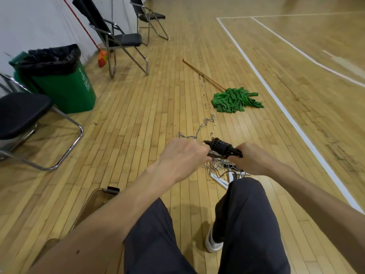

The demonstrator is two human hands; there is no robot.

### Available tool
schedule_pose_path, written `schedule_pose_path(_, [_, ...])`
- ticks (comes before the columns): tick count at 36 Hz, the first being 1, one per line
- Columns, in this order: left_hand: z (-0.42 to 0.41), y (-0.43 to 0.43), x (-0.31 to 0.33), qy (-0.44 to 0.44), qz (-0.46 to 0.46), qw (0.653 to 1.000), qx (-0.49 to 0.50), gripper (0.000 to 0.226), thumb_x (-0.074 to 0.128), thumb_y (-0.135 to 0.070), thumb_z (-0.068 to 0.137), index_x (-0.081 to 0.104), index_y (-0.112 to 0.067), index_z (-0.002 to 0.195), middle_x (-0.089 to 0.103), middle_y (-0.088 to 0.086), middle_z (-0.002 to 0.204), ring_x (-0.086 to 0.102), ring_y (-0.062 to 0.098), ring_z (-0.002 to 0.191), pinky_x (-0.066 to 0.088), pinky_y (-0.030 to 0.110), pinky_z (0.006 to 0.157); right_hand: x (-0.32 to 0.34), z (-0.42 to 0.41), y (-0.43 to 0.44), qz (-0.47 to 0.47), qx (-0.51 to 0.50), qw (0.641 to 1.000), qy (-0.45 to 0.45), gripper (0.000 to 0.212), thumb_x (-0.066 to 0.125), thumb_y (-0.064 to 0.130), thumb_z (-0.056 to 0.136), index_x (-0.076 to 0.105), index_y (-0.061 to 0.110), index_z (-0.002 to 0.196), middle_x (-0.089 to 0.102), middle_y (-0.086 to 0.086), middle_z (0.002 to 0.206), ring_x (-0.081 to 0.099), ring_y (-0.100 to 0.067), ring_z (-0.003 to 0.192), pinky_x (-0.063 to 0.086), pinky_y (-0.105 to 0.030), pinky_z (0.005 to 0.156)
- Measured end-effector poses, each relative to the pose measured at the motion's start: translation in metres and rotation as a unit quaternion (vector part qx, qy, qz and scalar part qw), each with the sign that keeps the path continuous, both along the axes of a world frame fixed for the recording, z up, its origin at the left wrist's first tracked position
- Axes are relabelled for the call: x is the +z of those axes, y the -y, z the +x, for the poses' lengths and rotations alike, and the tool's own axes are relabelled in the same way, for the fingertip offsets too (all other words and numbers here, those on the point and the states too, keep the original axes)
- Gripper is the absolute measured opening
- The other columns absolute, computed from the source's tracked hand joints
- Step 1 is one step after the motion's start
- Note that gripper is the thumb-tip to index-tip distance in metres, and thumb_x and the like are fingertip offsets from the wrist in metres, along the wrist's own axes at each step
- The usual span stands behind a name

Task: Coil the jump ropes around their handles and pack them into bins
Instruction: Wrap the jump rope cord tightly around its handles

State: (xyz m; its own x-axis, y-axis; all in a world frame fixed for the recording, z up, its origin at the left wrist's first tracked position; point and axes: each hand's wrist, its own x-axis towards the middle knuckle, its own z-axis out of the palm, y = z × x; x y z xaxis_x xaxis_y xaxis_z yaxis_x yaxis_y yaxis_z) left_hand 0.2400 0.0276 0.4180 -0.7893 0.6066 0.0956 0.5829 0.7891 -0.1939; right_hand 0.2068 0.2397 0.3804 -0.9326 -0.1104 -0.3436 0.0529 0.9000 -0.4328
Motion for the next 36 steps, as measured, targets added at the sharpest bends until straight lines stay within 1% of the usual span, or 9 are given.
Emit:
schedule_pose_path(4, [-0.012, -0.001, 0.02, 0.022, -0.026, 0.998, -0.05, 0.039, 0.038, -0.051, 0.102, 0.054, -0.016, 0.106, 0.047, -0.007, 0.082, 0.051, 0.01, 0.071, 0.034, 0.02, 0.055, -0.003, 0.003, 0.008, -0.004, 0.029, 0.997, 0.066, 0.016, 0.058, 0.024, 0.1, 0.064, 0.009, 0.101, 0.064, -0.004, 0.073, 0.054, -0.014, 0.054, 0.041, -0.024, 0.049])
schedule_pose_path(7, [-0.021, 0.001, 0.031, 0.043, -0.02, 0.997, -0.065, 0.038, 0.042, -0.054, 0.099, 0.055, -0.018, 0.107, 0.042, -0.011, 0.075, 0.047, 0.008, 0.069, 0.023, 0.018, 0.051, -0.001, 0.011, 0.01, -0.021, 0.066, 0.993, 0.1, 0.02, 0.06, 0.023, 0.097, 0.063, 0.012, 0.081, 0.062, 0.002, 0.058, 0.052, -0.011, 0.045, 0.042, -0.025, 0.048])
schedule_pose_path(10, [-0.027, 0.003, 0.039, 0.084, 0.019, 0.993, -0.079, 0.036, 0.051, -0.055, 0.095, 0.056, -0.02, 0.102, 0.042, -0.013, 0.069, 0.043, 0.005, 0.064, 0.036, 0.024, 0.059, 0.005, 0.024, 0.014, -0.048, 0.101, 0.984, 0.135, 0.028, 0.061, 0.022, 0.097, 0.059, 0.014, 0.07, 0.057, 0.007, 0.048, 0.048, -0.009, 0.039, 0.039, -0.021, 0.045])
schedule_pose_path(16, [-0.038, -0.001, 0.047, 0.203, 0.086, 0.974, -0.053, 0.035, 0.066, -0.054, 0.086, 0.066, -0.019, 0.088, 0.058, -0.011, 0.074, 0.052, 0.004, 0.071, 0.049, 0.038, 0.072, 0.011, 0.04, 0.015, -0.079, 0.175, 0.969, 0.157, 0.027, 0.062, 0.026, 0.097, 0.062, 0.013, 0.074, 0.059, 0.005, 0.057, 0.048, -0.012, 0.05, 0.04, -0.023, 0.05])
schedule_pose_path(22, [-0.049, -0.006, 0.049, 0.304, 0.163, 0.938, -0.043, 0.03, 0.076, -0.045, 0.083, 0.075, -0.015, 0.084, 0.07, 0.004, 0.076, 0.063, 0.021, 0.074, 0.054, 0.047, 0.074, 0.02, 0.049, 0.012, -0.111, 0.255, 0.948, 0.157, 0.037, 0.062, 0.03, 0.099, 0.055, 0.02, 0.065, 0.054, 0.011, 0.051, 0.044, -0.006, 0.047, 0.038, -0.019, 0.054])
schedule_pose_path(25, [-0.056, -0.006, 0.048, 0.359, 0.196, 0.912, -0.029, 0.023, 0.079, -0.038, 0.081, 0.076, -0.015, 0.083, 0.072, -0.002, 0.072, 0.066, 0.013, 0.071, 0.056, 0.031, 0.067, 0.025, 0.057, 0.012, -0.155, 0.284, 0.93, 0.173, 0.034, 0.061, 0.029, 0.101, 0.055, 0.02, 0.068, 0.054, 0.009, 0.059, 0.045, -0.003, 0.05, 0.037, -0.016, 0.054])
schedule_pose_path(27, [-0.058, -0.005, 0.044, 0.402, 0.218, 0.889, -0.027, 0.021, 0.08, -0.032, 0.082, 0.077, -0.012, 0.084, 0.073, -0.001, 0.073, 0.067, 0.011, 0.069, 0.053, 0.019, 0.064, 0.026, 0.061, 0.011, -0.193, 0.29, 0.918, 0.189, 0.031, 0.061, 0.028, 0.101, 0.055, 0.019, 0.072, 0.056, 0.007, 0.063, 0.046, -0.005, 0.053, 0.038, -0.018, 0.056])
schedule_pose_path(30, [-0.059, -0.002, 0.034, 0.461, 0.254, 0.85, -0.02, 0.016, 0.079, -0.027, 0.084, 0.076, -0.011, 0.082, 0.069, -0.002, 0.066, 0.061, 0.008, 0.062, 0.046, 0.017, 0.058, 0.029, 0.067, 0.007, -0.245, 0.289, 0.902, 0.207, 0.026, 0.062, 0.027, 0.1, 0.057, 0.019, 0.076, 0.057, 0.007, 0.065, 0.047, -0.005, 0.054, 0.039, -0.019, 0.055])
schedule_pose_path(36, [-0.058, 0.002, 0.012, 0.528, 0.302, 0.794, 0.018, 0.028, 0.078, -0.034, 0.08, 0.075, -0.007, 0.081, 0.06, 0.005, 0.064, 0.048, 0.019, 0.059, 0.032, 0.023, 0.051, 0.031, 0.072, 0.003, -0.304, 0.296, 0.886, 0.188, 0.021, 0.06, 0.026, 0.101, 0.057, 0.017, 0.083, 0.056, 0.0, 0.069, 0.048, -0.009, 0.057, 0.039, -0.019, 0.057])
